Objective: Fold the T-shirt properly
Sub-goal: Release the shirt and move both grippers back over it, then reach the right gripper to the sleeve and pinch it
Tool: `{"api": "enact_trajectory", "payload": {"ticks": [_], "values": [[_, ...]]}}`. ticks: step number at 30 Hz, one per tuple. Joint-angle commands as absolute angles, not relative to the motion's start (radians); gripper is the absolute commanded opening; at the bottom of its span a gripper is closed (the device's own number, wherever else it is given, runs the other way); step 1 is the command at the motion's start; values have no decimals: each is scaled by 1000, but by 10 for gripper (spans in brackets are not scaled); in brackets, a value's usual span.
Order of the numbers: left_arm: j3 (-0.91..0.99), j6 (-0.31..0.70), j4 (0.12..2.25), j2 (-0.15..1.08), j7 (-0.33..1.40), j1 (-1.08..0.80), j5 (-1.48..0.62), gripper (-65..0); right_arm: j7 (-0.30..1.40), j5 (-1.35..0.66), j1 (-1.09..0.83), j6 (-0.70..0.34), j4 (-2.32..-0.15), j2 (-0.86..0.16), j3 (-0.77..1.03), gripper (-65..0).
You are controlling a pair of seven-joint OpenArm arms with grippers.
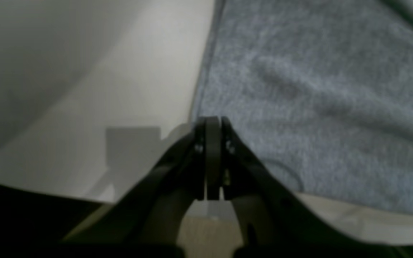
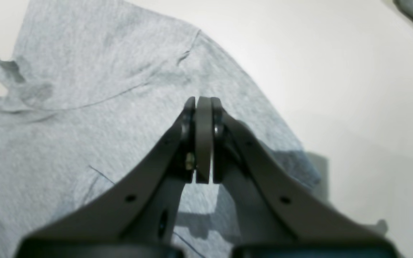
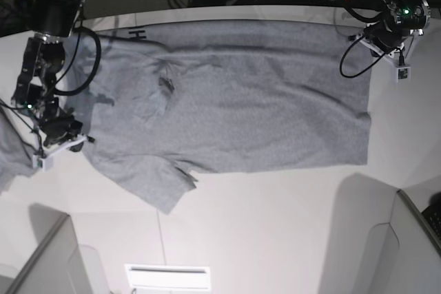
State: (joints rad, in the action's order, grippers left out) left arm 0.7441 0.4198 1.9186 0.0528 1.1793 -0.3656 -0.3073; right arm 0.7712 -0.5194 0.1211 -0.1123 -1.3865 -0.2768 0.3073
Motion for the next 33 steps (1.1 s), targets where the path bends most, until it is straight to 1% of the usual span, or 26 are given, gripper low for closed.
{"api": "enact_trajectory", "payload": {"ticks": [1, 6, 12, 14, 16, 19, 21, 24, 25, 26, 27, 28, 31, 33], "values": [[745, 426, 1914, 61, 1165, -369, -308, -650, 751, -526, 154, -116, -1389, -294, 311, -650], [745, 426, 1827, 61, 1167, -372, -303, -650, 750, -526, 255, -116, -1280, -294, 311, -650], [745, 426, 1819, 59, 1164, -433, -312, -650, 748, -524, 361, -116, -1165, -294, 309, -650], [751, 426, 1831, 59, 1164, -460, -312, -650, 748, -524, 404, -116, -1115, -298, 263, -650], [753, 426, 1871, 56, 1164, -487, -314, -650, 745, -526, 453, -116, -1041, -326, 182, -650], [759, 426, 1926, 41, 1162, -506, -314, -650, 690, -526, 501, -116, -974, -331, 97, -650], [806, 426, 1942, 36, 1162, -499, -314, -650, 648, -526, 530, -116, -928, -332, 51, -650], [857, 426, 1952, 36, 1167, -456, -314, -650, 641, -527, 591, -116, -851, -331, 8, -650], [874, 426, 1952, 36, 1168, -444, -314, -650, 641, -527, 608, -116, -832, -331, -8, -605], [894, 427, 1952, 36, 1168, -437, -314, -650, 639, -527, 622, -116, -823, -331, -28, -519], [909, 427, 1952, 38, 1168, -433, -314, -650, 639, -527, 634, -116, -820, -331, -48, -453], [924, 427, 1952, 38, 1168, -430, -326, -650, 638, -527, 645, -119, -817, -329, -71, -417], [983, 427, 1951, 41, 1168, -429, -427, -650, 638, -527, 679, -196, -796, -329, -134, -401], [1024, 427, 1948, 42, 1171, -429, -518, -650, 636, -527, 727, -259, -717, -328, -162, -399]]}}
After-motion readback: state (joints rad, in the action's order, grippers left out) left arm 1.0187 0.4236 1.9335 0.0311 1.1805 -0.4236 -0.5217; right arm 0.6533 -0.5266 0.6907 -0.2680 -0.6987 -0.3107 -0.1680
